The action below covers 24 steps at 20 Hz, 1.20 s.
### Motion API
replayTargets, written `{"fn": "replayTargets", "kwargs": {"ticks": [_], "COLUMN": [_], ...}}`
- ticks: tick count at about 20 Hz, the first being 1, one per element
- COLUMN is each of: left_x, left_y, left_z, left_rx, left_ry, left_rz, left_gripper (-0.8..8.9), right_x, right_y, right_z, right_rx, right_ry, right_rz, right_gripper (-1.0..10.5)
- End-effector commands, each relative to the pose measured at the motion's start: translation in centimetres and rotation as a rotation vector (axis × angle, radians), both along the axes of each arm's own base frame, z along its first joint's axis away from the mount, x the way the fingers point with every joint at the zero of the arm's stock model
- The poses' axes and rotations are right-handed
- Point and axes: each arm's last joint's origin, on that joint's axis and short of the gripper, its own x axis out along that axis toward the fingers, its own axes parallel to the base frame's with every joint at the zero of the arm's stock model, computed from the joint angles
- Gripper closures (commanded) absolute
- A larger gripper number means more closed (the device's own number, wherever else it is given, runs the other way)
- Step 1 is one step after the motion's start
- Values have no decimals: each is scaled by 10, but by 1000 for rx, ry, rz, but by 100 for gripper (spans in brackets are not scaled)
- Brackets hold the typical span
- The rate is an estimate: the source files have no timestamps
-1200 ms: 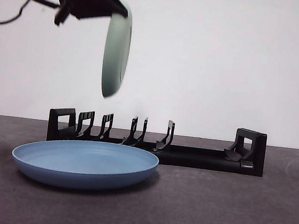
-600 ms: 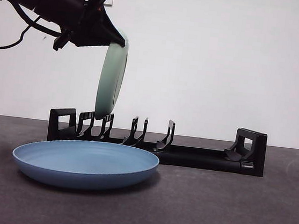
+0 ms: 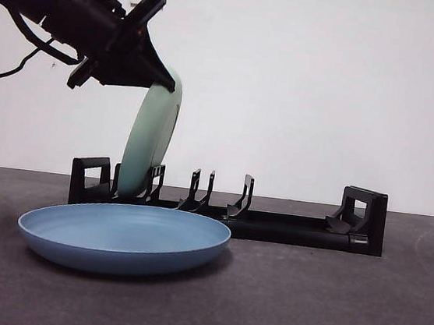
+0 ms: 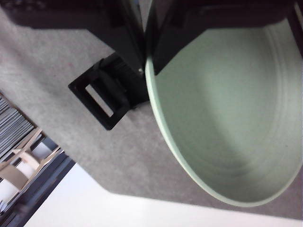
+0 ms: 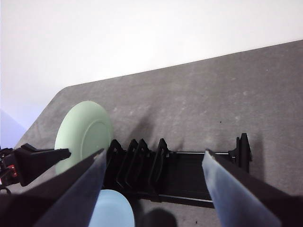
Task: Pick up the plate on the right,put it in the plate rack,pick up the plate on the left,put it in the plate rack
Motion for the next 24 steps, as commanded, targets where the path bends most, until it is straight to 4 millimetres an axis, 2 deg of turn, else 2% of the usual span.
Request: {"fn": "replayTargets", "kwargs": {"ticks": [1, 5, 6, 9, 11, 15, 19, 24], "left_x": [-1, -2, -2, -3, -3, -3, -8, -33], "left_y": [0, 0, 0, 1, 1, 1, 1, -1], "left_z": [-2, -6, -6, -8, -8, -3, 16, 55], "left_rx": [22, 41, 49, 66, 65, 60, 80, 162], "left_ry": [-3, 30, 30, 37, 34, 2, -85, -252], "left_rz": [-13, -10, -12, -1, -2, -7, -31, -98], "left_gripper": [814, 800, 766, 577, 504, 493, 489, 489], "right_x": [1, 1, 1, 1, 1, 3, 7, 19], "right_y": [0, 0, 0, 0, 0, 0, 4, 17], "right_z": [0, 0, 0, 0, 0, -1, -6, -23], "right_rx": [4, 4, 4, 4, 4, 4, 12, 39], "right_ry": [-2, -2, -2, -1, 0, 7, 40, 170], "right_rz": [-7, -7, -7, -7, -7, -3, 43, 204], "right_gripper": [604, 604, 604, 604, 604, 604, 604, 604]}}
